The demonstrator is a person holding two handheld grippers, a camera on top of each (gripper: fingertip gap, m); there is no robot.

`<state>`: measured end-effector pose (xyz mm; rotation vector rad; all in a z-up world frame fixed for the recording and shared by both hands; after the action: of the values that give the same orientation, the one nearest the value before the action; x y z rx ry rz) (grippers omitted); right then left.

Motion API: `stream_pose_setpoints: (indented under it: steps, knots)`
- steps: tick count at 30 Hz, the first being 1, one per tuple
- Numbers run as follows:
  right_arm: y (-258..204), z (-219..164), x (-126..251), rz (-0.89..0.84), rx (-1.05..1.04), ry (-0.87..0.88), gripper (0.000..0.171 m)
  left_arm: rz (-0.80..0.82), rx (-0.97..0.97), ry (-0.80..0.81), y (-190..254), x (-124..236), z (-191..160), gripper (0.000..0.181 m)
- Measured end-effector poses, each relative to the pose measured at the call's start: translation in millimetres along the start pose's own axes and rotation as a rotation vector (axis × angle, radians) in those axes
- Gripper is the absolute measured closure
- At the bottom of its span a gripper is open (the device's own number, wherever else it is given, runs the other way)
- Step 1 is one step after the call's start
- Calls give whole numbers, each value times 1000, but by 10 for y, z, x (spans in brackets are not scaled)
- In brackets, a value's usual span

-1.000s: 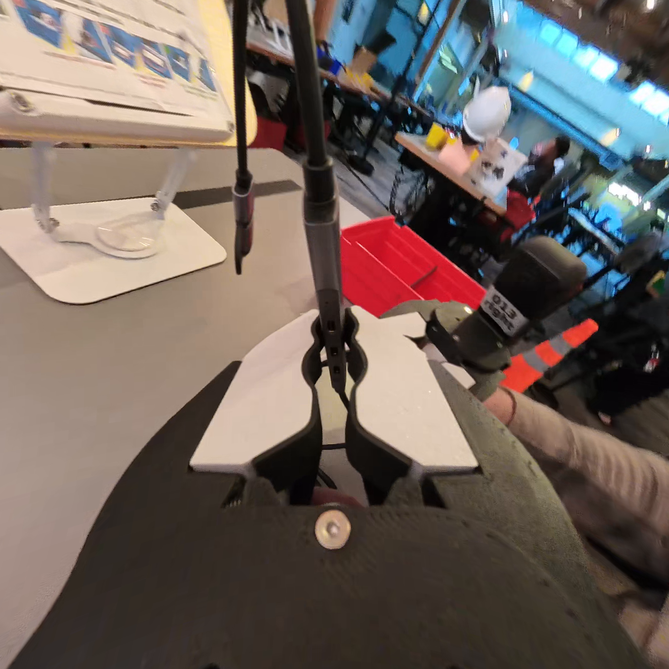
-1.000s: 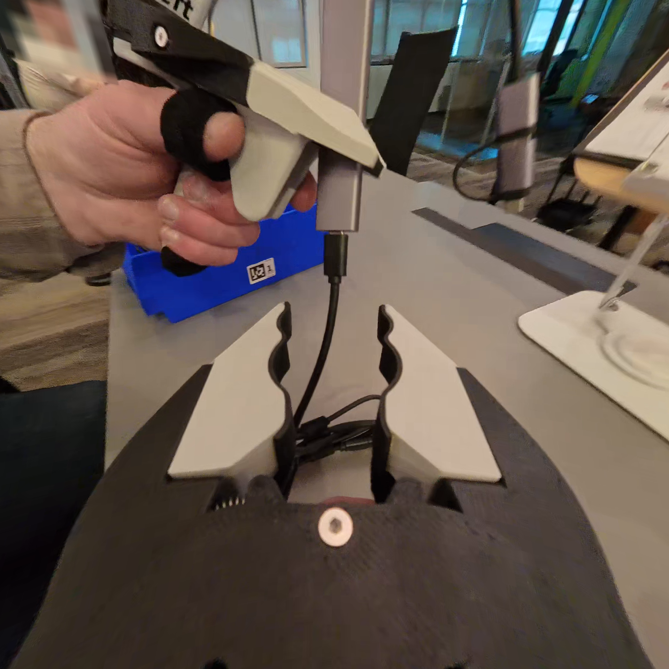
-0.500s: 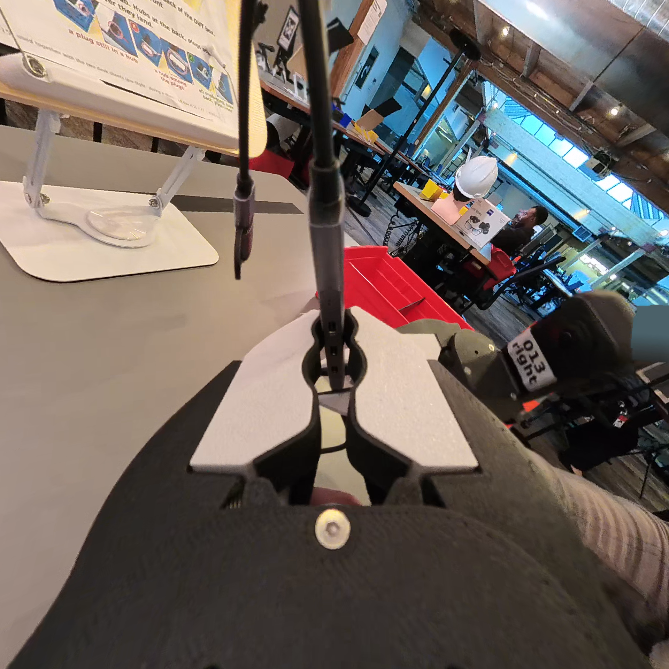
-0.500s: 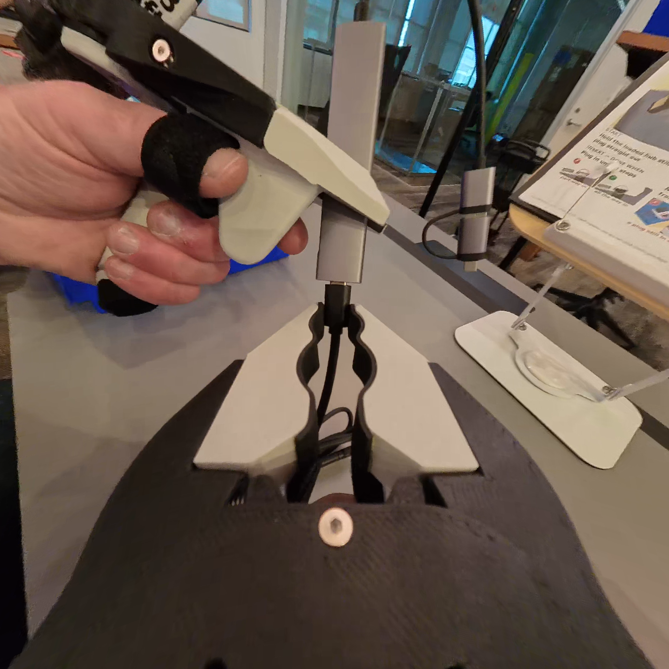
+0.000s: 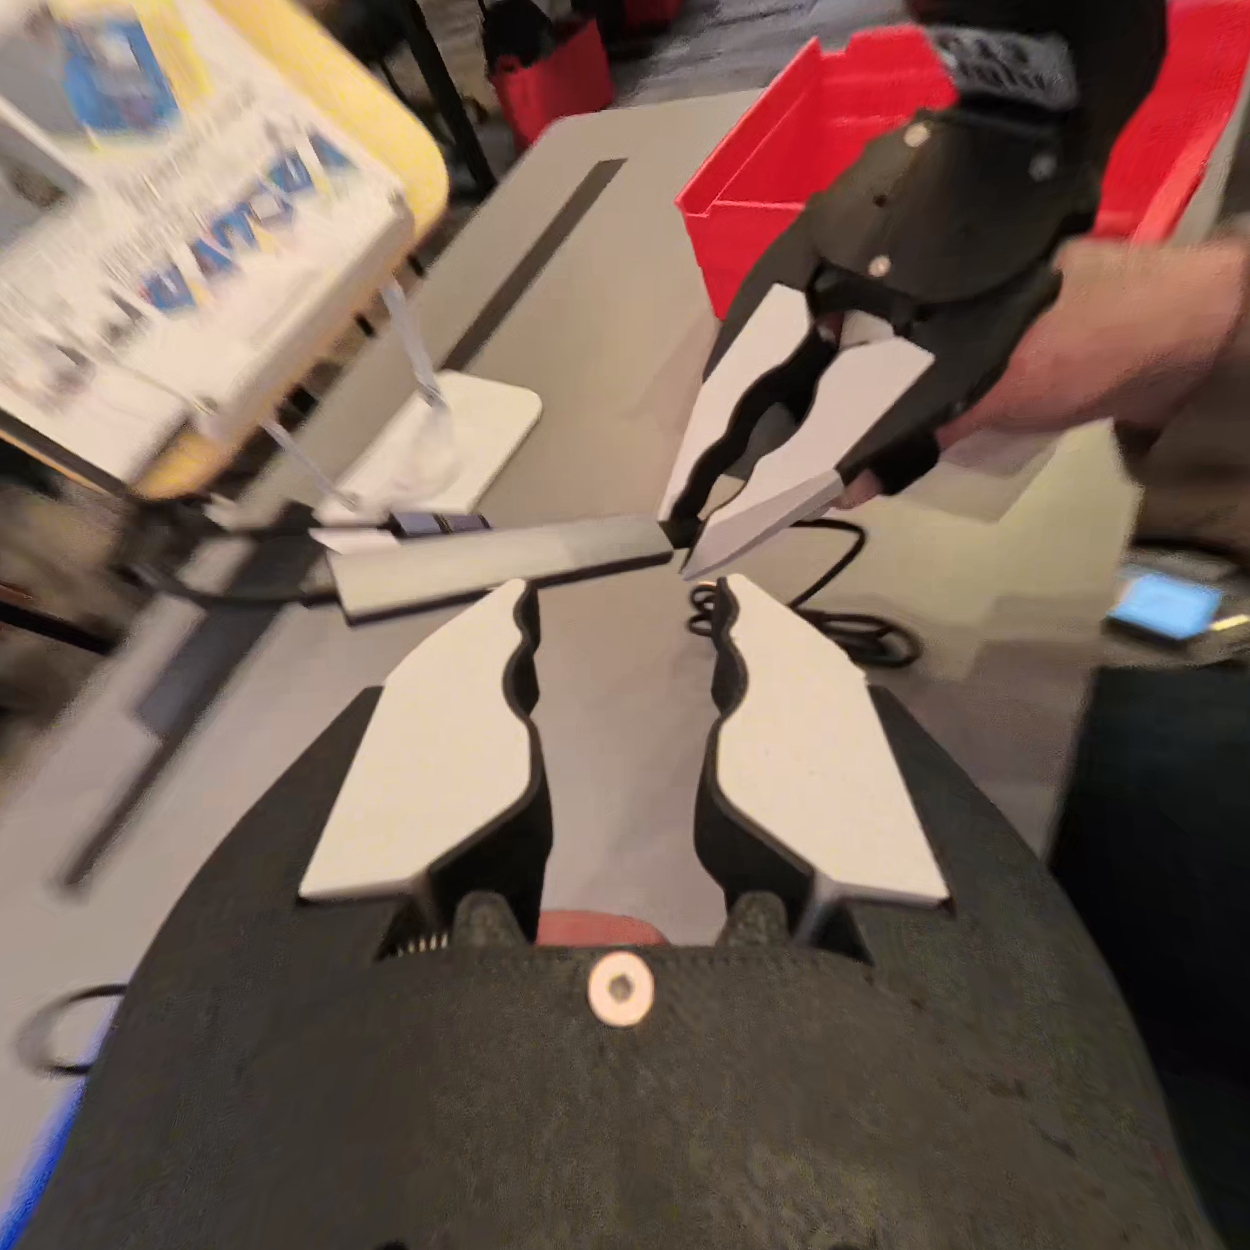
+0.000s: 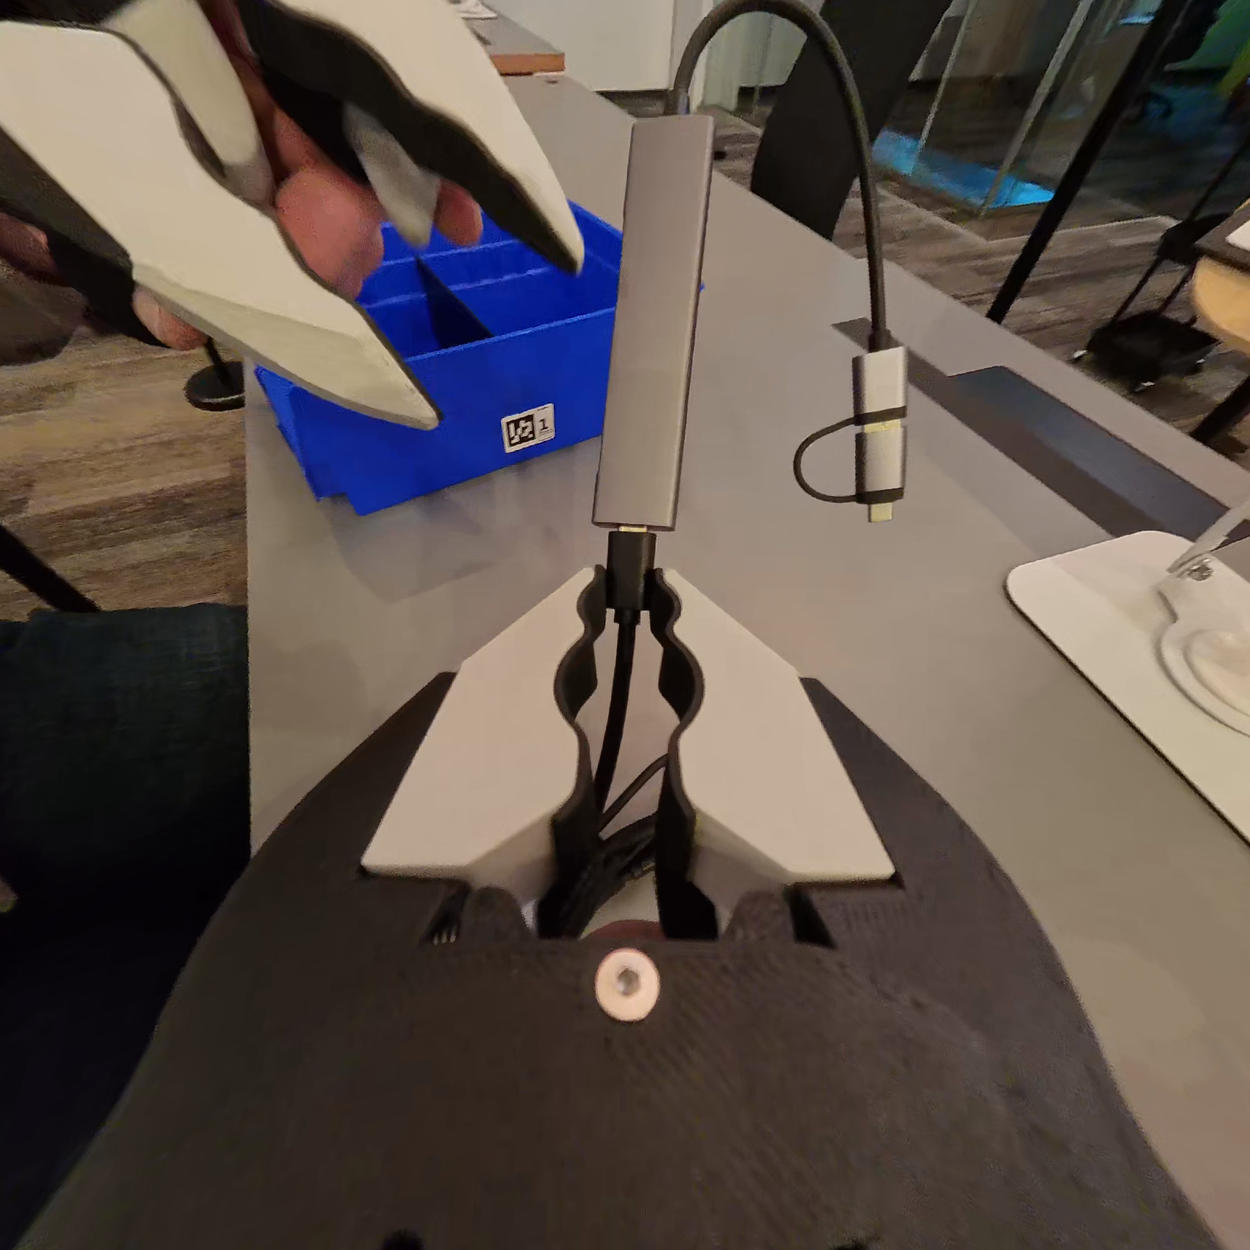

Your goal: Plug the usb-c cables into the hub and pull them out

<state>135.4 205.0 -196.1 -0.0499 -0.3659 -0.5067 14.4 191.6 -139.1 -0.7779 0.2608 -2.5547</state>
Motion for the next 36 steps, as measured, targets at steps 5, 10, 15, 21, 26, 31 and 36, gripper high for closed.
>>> stream_pose_setpoints:
  steps: [5, 10, 15, 21, 26, 31, 36]
  knots:
    - [-78, -38, -17, 78, -3, -59, 162, 115, -473, -107, 163, 11, 131, 119]
    - [-190, -29, -18, 144, 42, -82, 162, -21, -783, -264, 301, -120, 134, 120]
    - [-245, -16, -5, 165, 92, -96, 162, -196, -834, -439, 272, -181, 101, 130]
    - [-328, 33, 1, 197, 152, -62, 162, -417, -770, -549, 252, -257, 92, 136]
    - [-364, 69, 33, 216, 179, -49, 162, -470, -762, -595, 238, -355, 16, 147]
    - [-354, 61, 30, 208, 180, -60, 162, -500, -729, -633, 229, -378, -43, 158]
    - [-328, 74, 22, 187, 172, -41, 162, -477, -732, -628, 206, -384, -45, 158]
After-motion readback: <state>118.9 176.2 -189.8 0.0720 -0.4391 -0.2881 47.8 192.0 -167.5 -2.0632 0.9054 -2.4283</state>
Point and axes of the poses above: each gripper's, where its closed fingertips meet, x back along the fingers, z out of its top, y = z × x across the jaws, the point moved 6 cm from there along x, back along the fingers, and after that the axes turned 1 degree about -z, right-handed, at the moved point
